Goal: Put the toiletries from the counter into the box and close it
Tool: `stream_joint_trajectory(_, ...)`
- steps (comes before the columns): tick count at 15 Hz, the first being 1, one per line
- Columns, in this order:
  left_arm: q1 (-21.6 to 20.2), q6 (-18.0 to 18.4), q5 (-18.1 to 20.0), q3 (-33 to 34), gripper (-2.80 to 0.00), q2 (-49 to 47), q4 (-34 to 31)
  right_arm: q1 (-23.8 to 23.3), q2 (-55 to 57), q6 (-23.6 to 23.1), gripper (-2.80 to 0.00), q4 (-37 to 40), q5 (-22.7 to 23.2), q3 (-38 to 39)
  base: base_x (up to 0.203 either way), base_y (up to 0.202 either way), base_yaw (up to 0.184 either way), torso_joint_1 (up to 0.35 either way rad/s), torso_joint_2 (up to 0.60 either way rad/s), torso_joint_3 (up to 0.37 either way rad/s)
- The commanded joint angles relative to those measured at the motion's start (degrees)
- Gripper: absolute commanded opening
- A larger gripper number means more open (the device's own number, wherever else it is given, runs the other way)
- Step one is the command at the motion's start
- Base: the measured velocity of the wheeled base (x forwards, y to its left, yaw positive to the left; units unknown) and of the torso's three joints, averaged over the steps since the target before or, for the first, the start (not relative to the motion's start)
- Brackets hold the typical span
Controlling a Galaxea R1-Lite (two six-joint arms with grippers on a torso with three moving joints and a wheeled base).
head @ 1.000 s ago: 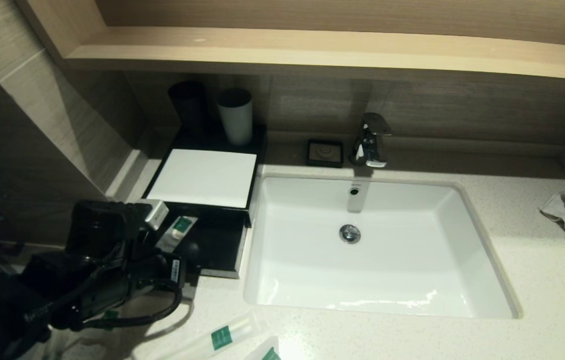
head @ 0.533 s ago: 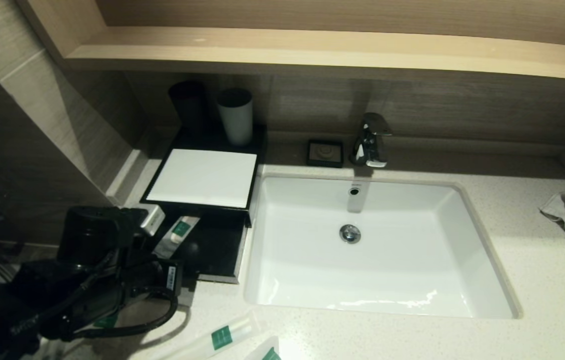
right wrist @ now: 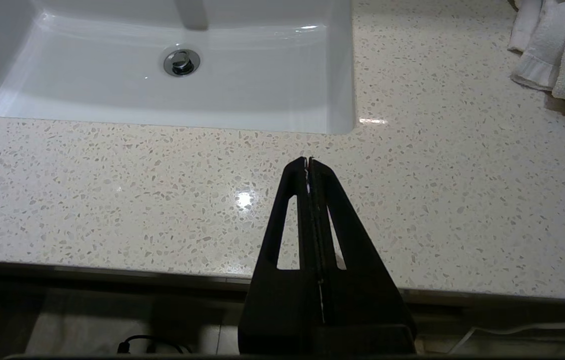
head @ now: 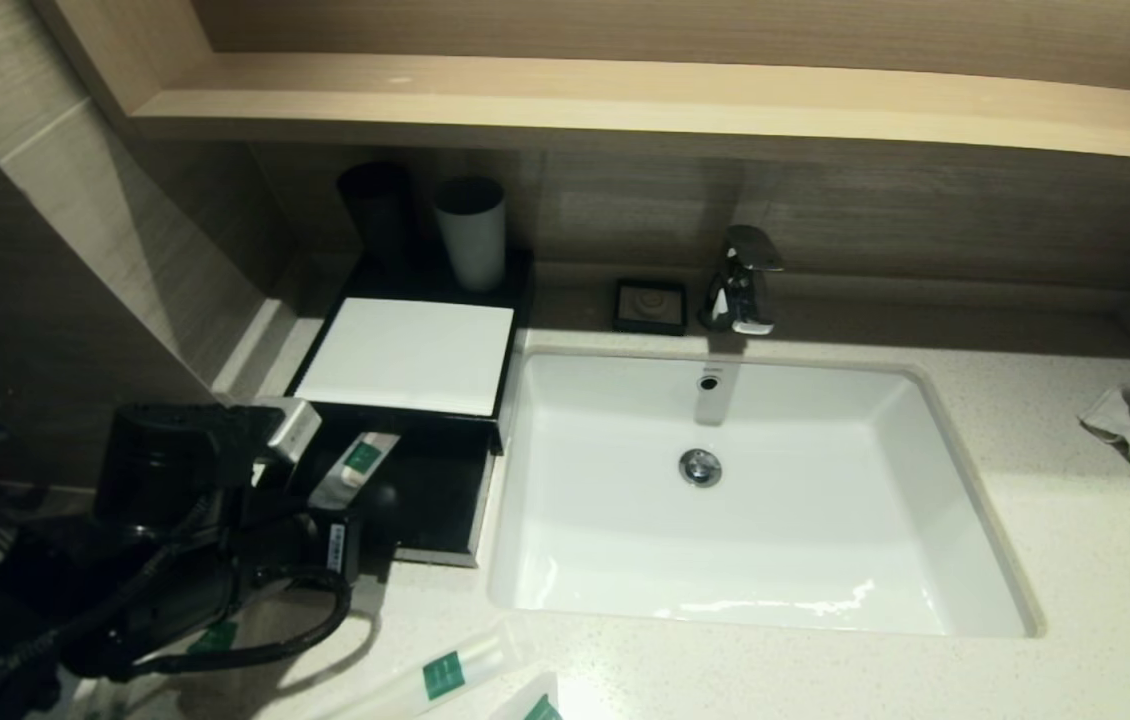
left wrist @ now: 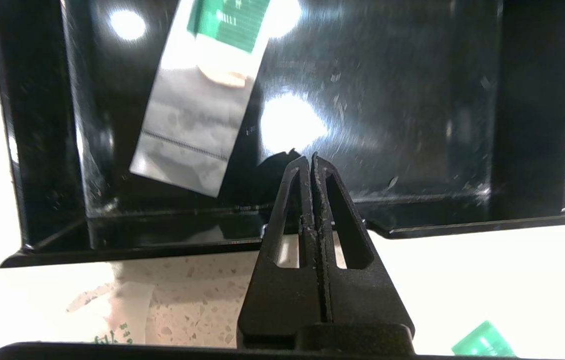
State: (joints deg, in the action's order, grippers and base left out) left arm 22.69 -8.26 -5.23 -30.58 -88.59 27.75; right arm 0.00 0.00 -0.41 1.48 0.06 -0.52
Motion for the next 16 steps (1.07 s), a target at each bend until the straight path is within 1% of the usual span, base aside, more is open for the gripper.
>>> stream_joint_trajectory(1,0.0,-0.1,-0.1,-0.6,-2.8,1.0,0.2,0.0,0.0,0.0,-2.8,0.0,0.0,0.0,0.0,0.0,0.0,0.0,0.0,0.0)
stream_joint_trajectory(5,-0.1,-0.2,-0.3,-1.6,-2.8,3.0,0.1,0.0,0.0,0.0,-2.8,0.0,0.0,0.0,0.0,0.0,0.0,0.0,0.0,0.0)
stream_joint_trajectory(7,-0.2,-0.1,-1.5,-2.0,-2.8,4.5,-0.6,-0.1,0.0,0.0,-2.8,0.0,0.0,0.0,0.0,0.0,0.0,0.0,0.0,0.0)
stream_joint_trajectory(9,-0.3,0.1,-2.5,-2.7,-2.8,7.2,-4.6,0.0,0.0,0.0,-2.8,0.0,0.0,0.0,0.0,0.0,0.0,0.0,0.0,0.0)
stream_joint_trajectory(11,-0.5,1.0,-2.6,-2.8,-2.8,9.2,-9.2,0.0,0.0,0.0,-2.8,0.0,0.0,0.0,0.0,0.0,0.0,0.0,0.0,0.0)
stream_joint_trajectory(13,-1.1,1.3,-2.6,-2.2,-2.8,11.8,-13.1,0.0,0.0,0.0,-2.8,0.0,0.0,0.0,0.0,0.0,0.0,0.0,0.0,0.0)
stream_joint_trajectory(15,-3.4,1.6,-2.6,-1.4,-2.8,14.0,-17.6,0.0,0.0,0.0,-2.8,0.0,0.0,0.0,0.0,0.0,0.0,0.0,0.0,0.0)
stream_joint_trajectory(16,-4.9,2.2,-2.5,-0.7,-2.8,14.5,-18.7,0.0,0.0,0.0,-2.8,0.0,0.0,0.0,0.0,0.0,0.0,0.0,0.0,0.0)
